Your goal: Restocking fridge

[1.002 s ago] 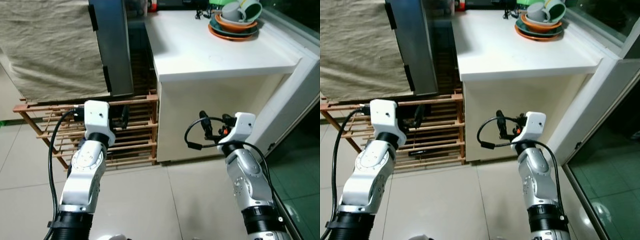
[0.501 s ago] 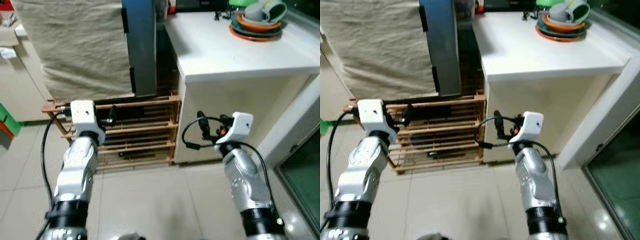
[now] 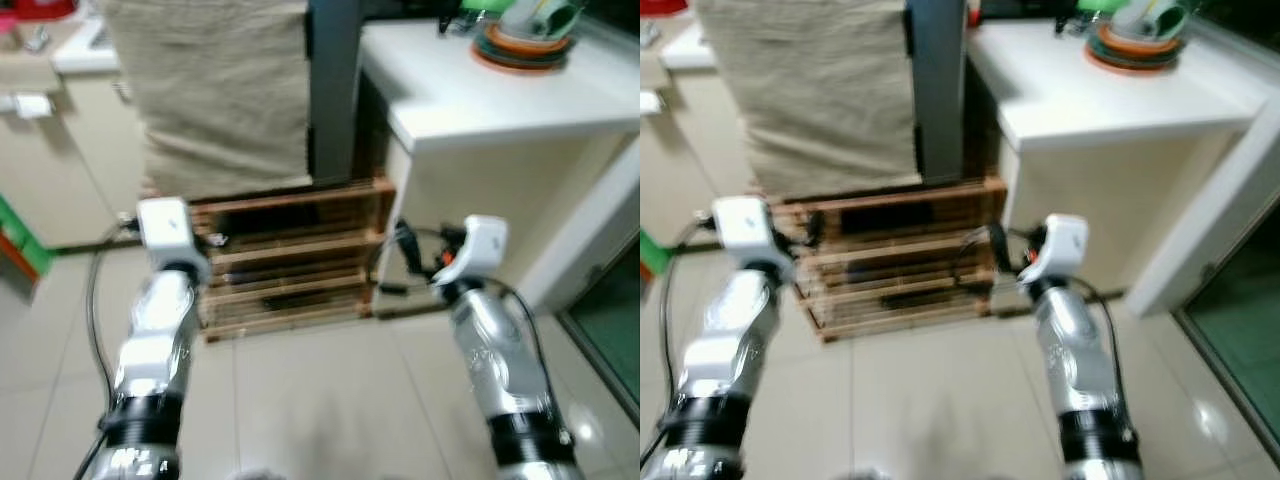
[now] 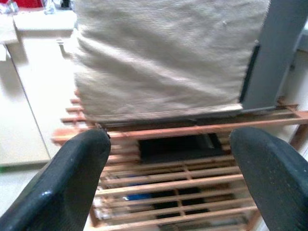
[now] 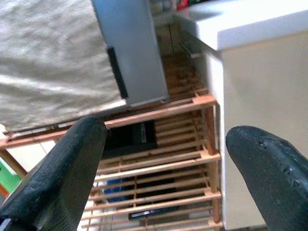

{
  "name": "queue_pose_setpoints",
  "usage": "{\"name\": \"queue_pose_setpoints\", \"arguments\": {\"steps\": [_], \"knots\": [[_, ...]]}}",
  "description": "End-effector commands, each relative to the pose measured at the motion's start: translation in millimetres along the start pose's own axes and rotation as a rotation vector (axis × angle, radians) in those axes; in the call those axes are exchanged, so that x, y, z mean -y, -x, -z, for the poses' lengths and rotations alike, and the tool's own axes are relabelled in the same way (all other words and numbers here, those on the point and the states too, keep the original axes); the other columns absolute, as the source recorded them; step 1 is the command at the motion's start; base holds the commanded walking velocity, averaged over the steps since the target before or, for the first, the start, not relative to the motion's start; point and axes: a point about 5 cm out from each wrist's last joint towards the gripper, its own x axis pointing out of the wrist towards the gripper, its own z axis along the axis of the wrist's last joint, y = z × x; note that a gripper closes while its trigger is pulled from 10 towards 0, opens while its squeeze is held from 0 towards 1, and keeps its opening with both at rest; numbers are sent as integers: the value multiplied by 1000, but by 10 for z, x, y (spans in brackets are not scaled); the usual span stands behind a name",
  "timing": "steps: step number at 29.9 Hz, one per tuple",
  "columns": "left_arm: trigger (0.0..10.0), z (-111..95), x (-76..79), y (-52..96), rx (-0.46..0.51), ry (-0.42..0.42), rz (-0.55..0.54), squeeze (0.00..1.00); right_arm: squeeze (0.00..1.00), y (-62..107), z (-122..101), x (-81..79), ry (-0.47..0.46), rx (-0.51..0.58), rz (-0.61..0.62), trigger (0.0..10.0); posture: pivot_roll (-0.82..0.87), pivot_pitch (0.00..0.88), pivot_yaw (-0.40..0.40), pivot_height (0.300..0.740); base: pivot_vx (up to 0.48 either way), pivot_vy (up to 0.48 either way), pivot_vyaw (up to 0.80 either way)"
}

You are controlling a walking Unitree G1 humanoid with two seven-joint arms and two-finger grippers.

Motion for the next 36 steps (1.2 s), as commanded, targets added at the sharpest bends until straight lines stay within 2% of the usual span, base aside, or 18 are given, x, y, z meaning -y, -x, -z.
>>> {"name": "queue_pose_setpoints", "arguments": {"steps": [1, 4, 13, 14, 17, 25, 27, 29, 32, 36], "knots": [[10000, -32, -64, -6, 23, -47, -24, 0, 0, -21, -10, -78, 15, 0, -36, 10000, -31, 0, 0, 740, 0, 0, 0], [10000, -106, -68, 8, 60, -1, 9, 0, 0, -27, 20, -143, 11, -2, -51, 10000, -22, 0, 7, 740, 434, 0, 0], [10000, -110, -104, 12, 63, -21, -14, 0, 0, -4, 75, -271, 34, -17, -118, 10000, -10, 0, 3, 740, 440, 0, 0], [10000, -98, -113, 13, 56, -22, -19, 0, 0, 12, 64, -339, 66, -15, -157, 10000, -10, 0, 3, 740, 439, 0, 0], [10000, -79, -117, 16, 50, -14, -21, 0, 0, 24, 64, -383, 75, -13, -182, 10000, -8, 0, -5, 740, 430, 0, 0], [10000, -99, -62, 11, 67, -13, 9, 0, 0, 37, 86, -319, 55, -17, -146, 10000, -13, 0, -4, 740, 412, 75, 0], [10000, -73, -22, 11, 53, 32, 33, 0, 0, 53, 94, -296, 48, -23, -132, 10000, -18, 0, -4, 740, 0, 476, 0], [10000, -60, 7, 13, 43, 41, 48, 0, 0, 61, 94, -266, 43, -25, -116, 10000, -23, 0, -7, 740, 0, 480, 0], [10000, -58, 14, 18, 43, 46, 48, 0, 0, 62, 88, -228, 30, -21, -96, 10000, -23, 0, -7, 740, 0, 476, -788], [10000, -83, 24, 8, 58, 106, 64, 0, 0, 51, 79, -161, 40, -19, -75, 10000, -30, 0, -2, 740, 0, 476, -781]]}}
